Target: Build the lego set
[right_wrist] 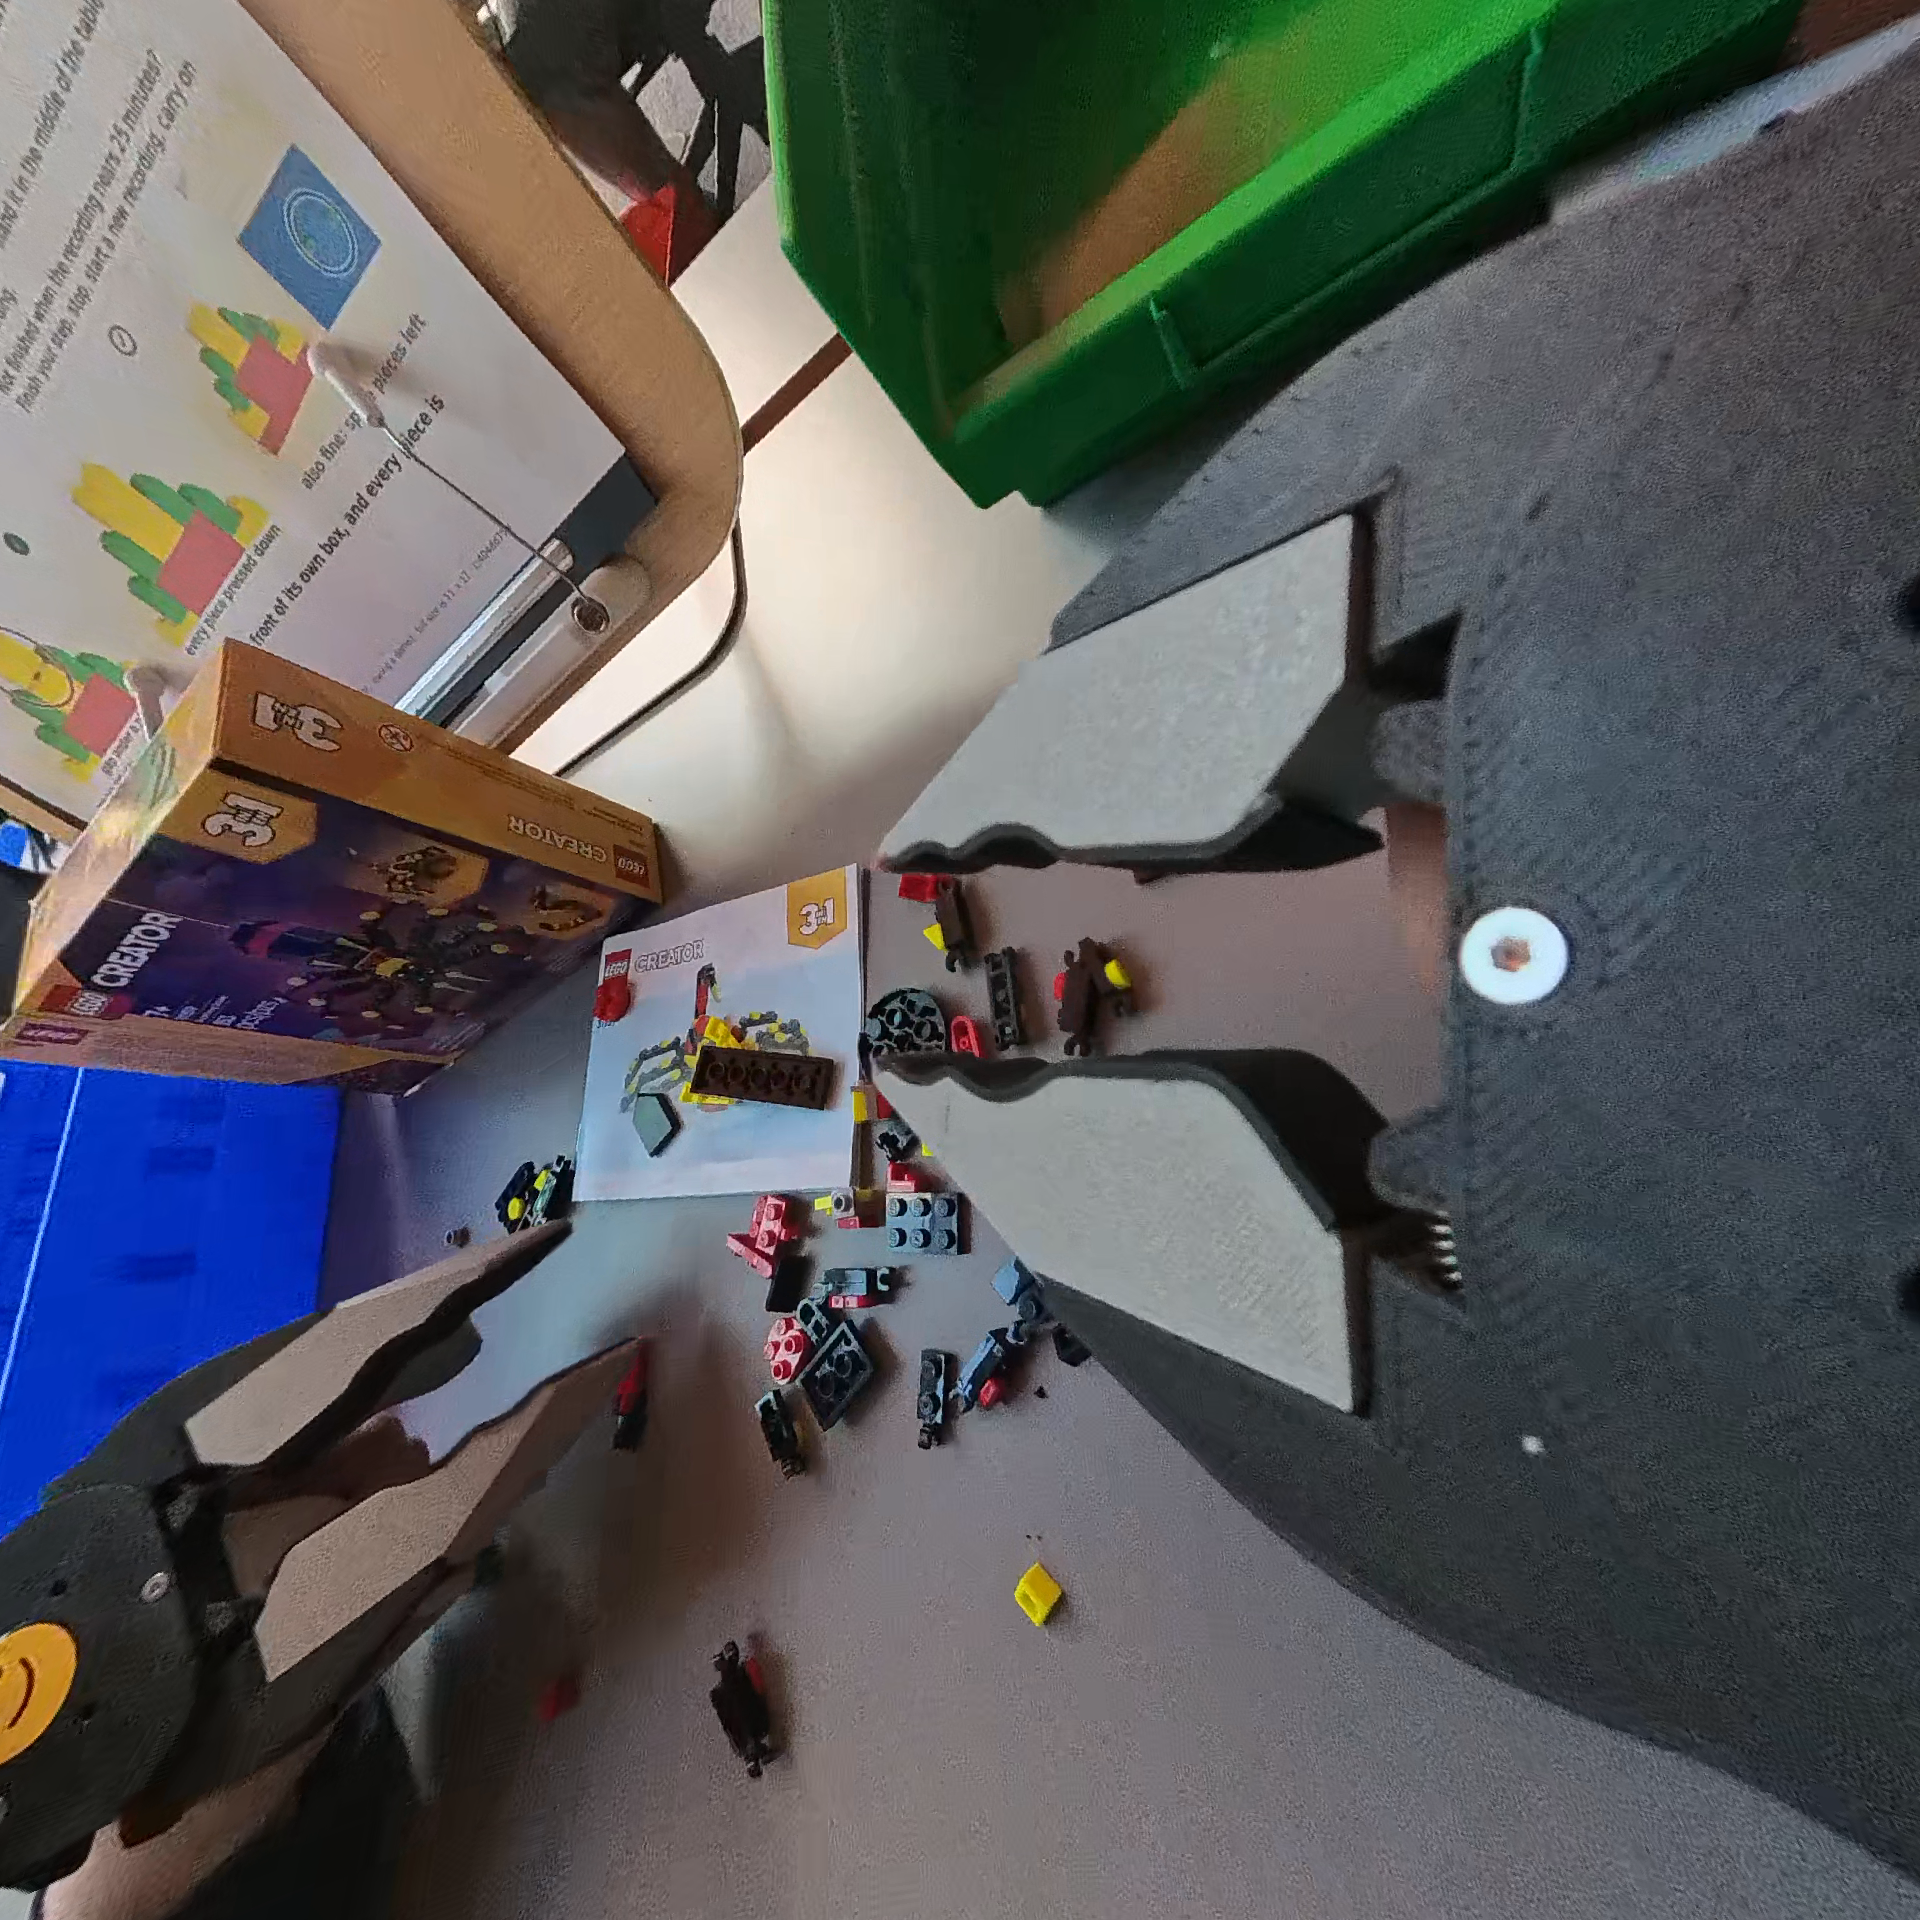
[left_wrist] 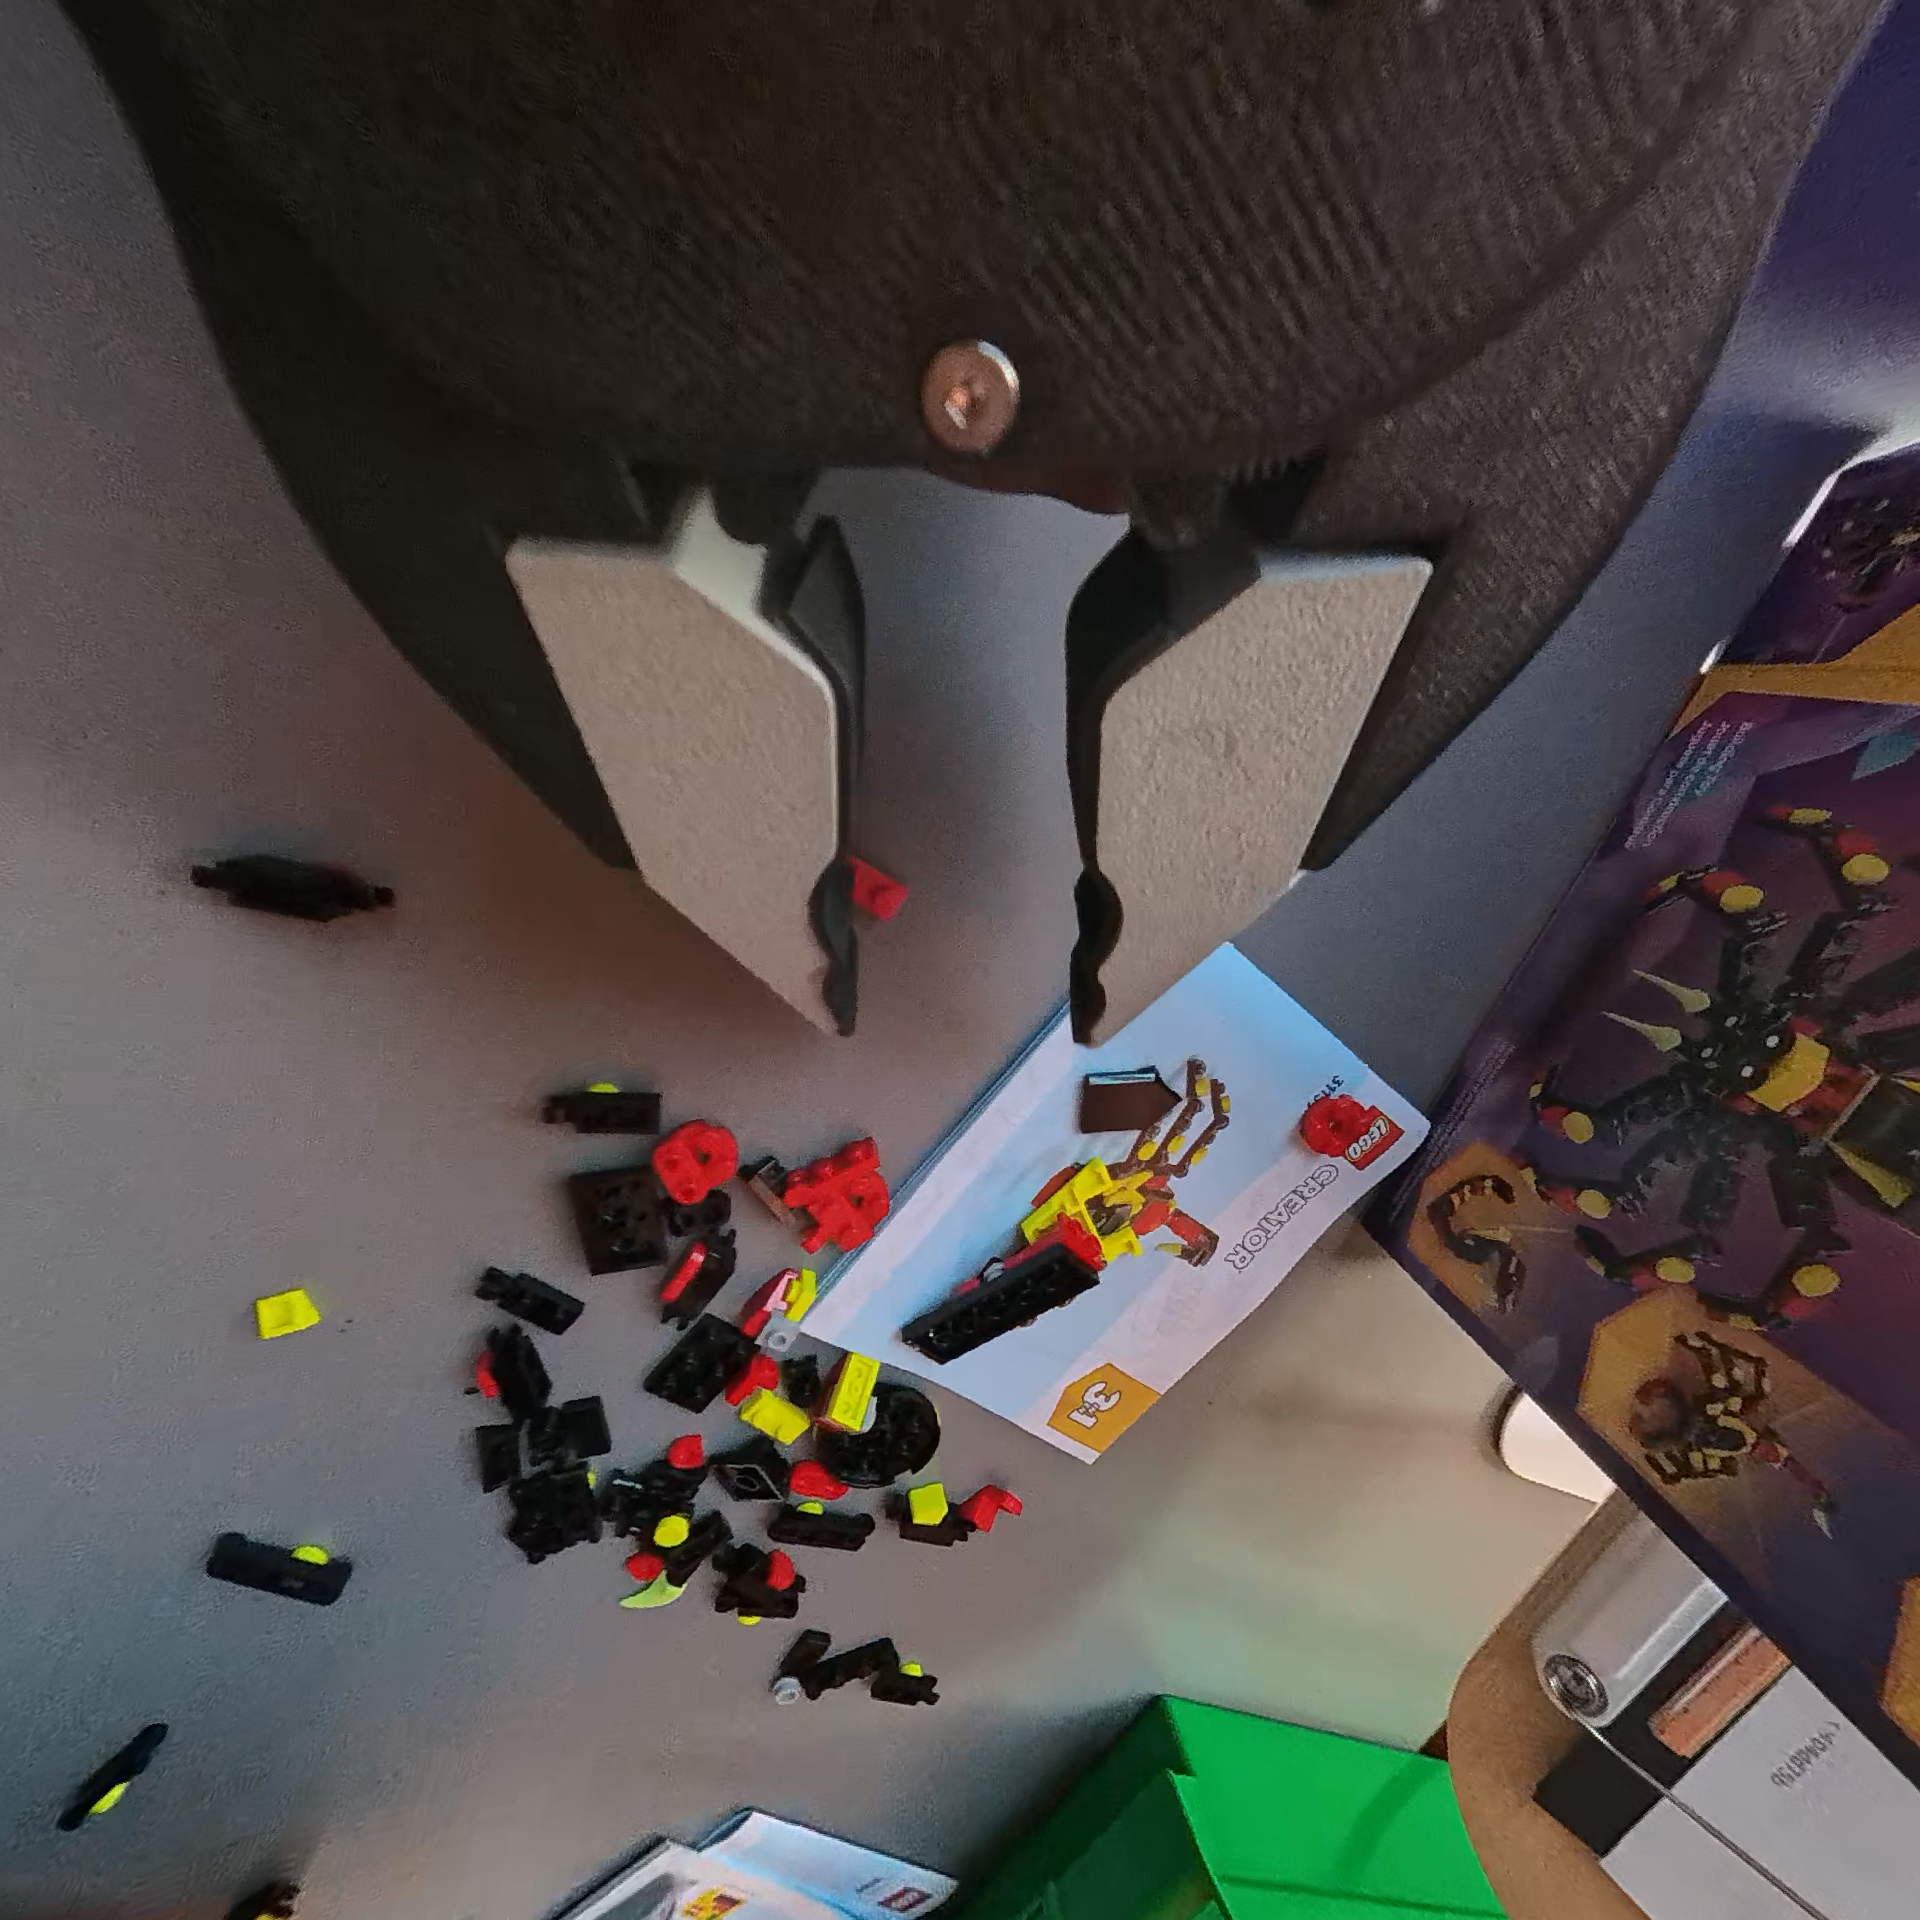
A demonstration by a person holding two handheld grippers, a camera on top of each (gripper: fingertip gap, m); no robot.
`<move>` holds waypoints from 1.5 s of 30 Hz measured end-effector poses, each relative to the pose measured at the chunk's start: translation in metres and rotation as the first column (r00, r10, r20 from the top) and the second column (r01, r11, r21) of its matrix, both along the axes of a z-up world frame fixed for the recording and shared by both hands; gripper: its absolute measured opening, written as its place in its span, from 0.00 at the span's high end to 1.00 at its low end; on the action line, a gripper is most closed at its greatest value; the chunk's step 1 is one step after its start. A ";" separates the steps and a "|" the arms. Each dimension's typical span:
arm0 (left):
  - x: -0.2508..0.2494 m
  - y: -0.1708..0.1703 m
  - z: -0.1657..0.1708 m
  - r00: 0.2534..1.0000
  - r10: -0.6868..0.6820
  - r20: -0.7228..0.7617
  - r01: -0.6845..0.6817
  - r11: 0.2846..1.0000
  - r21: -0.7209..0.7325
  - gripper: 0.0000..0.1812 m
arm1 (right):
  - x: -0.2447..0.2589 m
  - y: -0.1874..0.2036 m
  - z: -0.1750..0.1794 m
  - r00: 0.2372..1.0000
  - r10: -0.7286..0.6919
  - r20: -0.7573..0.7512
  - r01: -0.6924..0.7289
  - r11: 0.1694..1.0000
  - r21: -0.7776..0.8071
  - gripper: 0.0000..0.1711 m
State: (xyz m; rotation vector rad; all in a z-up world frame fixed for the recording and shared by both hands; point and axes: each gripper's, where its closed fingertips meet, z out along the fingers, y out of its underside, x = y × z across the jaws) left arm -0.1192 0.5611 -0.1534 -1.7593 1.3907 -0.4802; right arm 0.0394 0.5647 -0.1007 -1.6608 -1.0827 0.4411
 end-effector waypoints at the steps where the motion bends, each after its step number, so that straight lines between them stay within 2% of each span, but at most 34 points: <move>1: 0.000 0.000 0.000 1.000 0.002 0.000 -0.002 1.000 0.002 0.79 | 0.002 -0.001 0.002 1.000 -0.001 -0.002 0.001 1.000 0.003 0.82; 9: -0.004 0.002 0.000 1.000 0.022 -0.001 -0.022 0.999 0.026 0.80 | 0.025 -0.002 0.026 0.992 -0.066 -0.110 0.070 0.997 0.038 0.80; 12: -0.006 0.001 0.001 1.000 0.028 -0.003 -0.028 0.999 0.041 0.80 | 0.033 -0.016 0.043 0.979 -0.085 -0.184 0.098 0.993 0.059 0.80; 16: -0.013 -0.001 0.002 0.999 0.041 0.002 -0.041 0.998 0.054 0.80 | 0.039 -0.072 0.075 0.970 -0.036 -0.240 0.056 0.995 0.077 0.82; 19: -0.018 -0.007 0.003 0.999 0.044 0.007 -0.044 0.998 0.050 0.80 | 0.040 -0.132 0.082 0.970 0.005 -0.243 0.004 0.999 0.035 0.82; 21: -0.019 -0.016 0.005 0.999 0.030 0.014 -0.030 0.999 0.041 0.80 | 0.032 -0.178 0.068 0.974 0.063 -0.216 -0.072 0.997 -0.034 0.82; 24: -0.020 -0.033 0.012 1.000 0.003 0.030 -0.005 0.999 0.046 0.80 | 0.015 -0.237 0.025 0.986 0.112 -0.120 -0.128 0.982 -0.136 0.82; 28: -0.017 -0.075 0.023 0.993 -0.092 0.069 0.090 0.996 0.022 0.80 | -0.008 -0.283 -0.039 0.996 0.086 0.005 -0.080 0.946 -0.314 0.86; 35: 0.004 -0.195 0.047 0.914 -0.388 0.118 0.392 0.920 -0.014 0.80 | -0.038 -0.297 -0.113 0.978 -0.075 0.193 0.165 0.844 -0.511 0.88; 39: 0.011 -0.255 0.048 0.849 -0.507 0.149 0.518 0.854 -0.046 0.79 | -0.049 -0.303 -0.133 0.977 -0.148 0.156 0.213 0.760 -0.614 0.90; 42: 0.013 -0.272 0.035 0.830 -0.541 0.133 0.551 0.833 -0.054 0.79 | -0.041 -0.300 -0.154 0.956 -0.197 0.217 0.292 0.710 -0.641 0.91; 45: 0.011 -0.260 0.021 0.863 -0.496 0.099 0.503 0.862 -0.060 0.79 | -0.039 -0.303 -0.164 0.944 -0.208 0.258 0.329 0.668 -0.668 0.92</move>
